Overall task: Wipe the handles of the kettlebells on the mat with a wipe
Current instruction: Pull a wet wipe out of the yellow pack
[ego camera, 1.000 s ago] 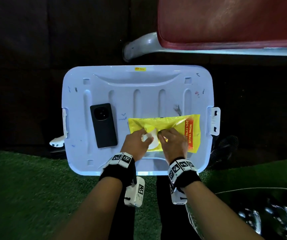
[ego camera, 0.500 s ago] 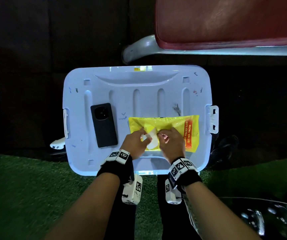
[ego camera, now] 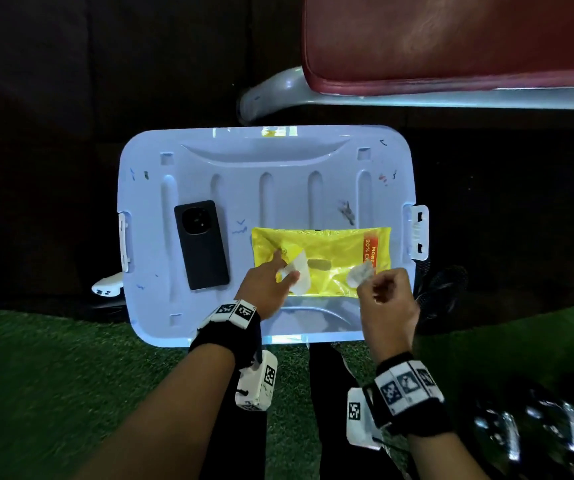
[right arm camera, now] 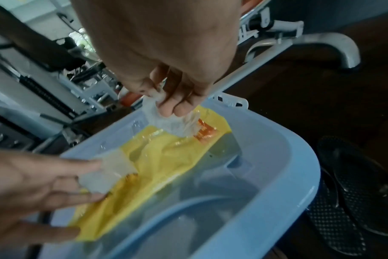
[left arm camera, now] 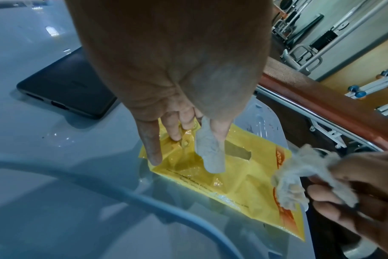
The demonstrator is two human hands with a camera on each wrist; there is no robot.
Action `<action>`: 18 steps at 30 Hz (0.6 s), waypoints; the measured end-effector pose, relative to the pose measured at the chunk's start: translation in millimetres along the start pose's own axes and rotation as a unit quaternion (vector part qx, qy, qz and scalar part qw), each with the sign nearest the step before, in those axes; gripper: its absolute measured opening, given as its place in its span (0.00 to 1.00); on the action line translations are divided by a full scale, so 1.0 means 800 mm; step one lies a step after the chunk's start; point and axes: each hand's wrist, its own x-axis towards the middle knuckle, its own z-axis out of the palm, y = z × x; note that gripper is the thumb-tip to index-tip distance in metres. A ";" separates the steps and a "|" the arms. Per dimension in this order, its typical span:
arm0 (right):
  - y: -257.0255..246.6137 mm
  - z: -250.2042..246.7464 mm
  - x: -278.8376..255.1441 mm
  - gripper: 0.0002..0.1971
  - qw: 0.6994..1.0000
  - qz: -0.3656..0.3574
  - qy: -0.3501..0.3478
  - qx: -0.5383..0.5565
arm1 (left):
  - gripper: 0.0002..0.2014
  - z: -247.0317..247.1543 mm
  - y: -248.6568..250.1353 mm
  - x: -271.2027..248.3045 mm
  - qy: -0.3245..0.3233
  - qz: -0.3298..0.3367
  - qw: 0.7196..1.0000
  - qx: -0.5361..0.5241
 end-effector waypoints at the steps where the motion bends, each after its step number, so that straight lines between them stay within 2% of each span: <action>1: 0.003 0.005 -0.001 0.09 1.000 -0.025 -0.002 -0.010 | 0.26 0.002 -0.002 -0.001 0.005 0.000 1.000 -0.003; 3: 0.015 0.019 0.000 0.14 0.998 -0.060 -0.013 -0.024 | 0.25 0.006 -0.005 -0.001 0.011 0.002 1.000 -0.002; 6: 0.036 0.039 0.004 0.22 0.991 -0.093 -0.059 -0.070 | 0.28 0.012 -0.006 -0.002 0.008 0.000 1.000 0.007; 9: 0.053 0.050 0.009 0.14 0.975 -0.155 -0.050 -0.152 | 0.28 0.017 -0.001 -0.009 -0.004 0.012 0.999 0.037; 11: 0.057 0.057 0.013 0.09 0.968 -0.162 -0.032 -0.187 | 0.36 0.023 0.002 -0.015 -0.031 0.030 0.994 0.099; 14: 0.062 0.066 0.016 0.08 0.966 -0.155 -0.013 -0.207 | 0.45 0.035 0.013 -0.024 -0.037 0.059 0.969 0.238; 18: 0.070 0.065 0.020 0.05 0.970 -0.140 0.019 -0.200 | 0.45 0.050 0.030 -0.025 0.008 0.052 0.932 0.359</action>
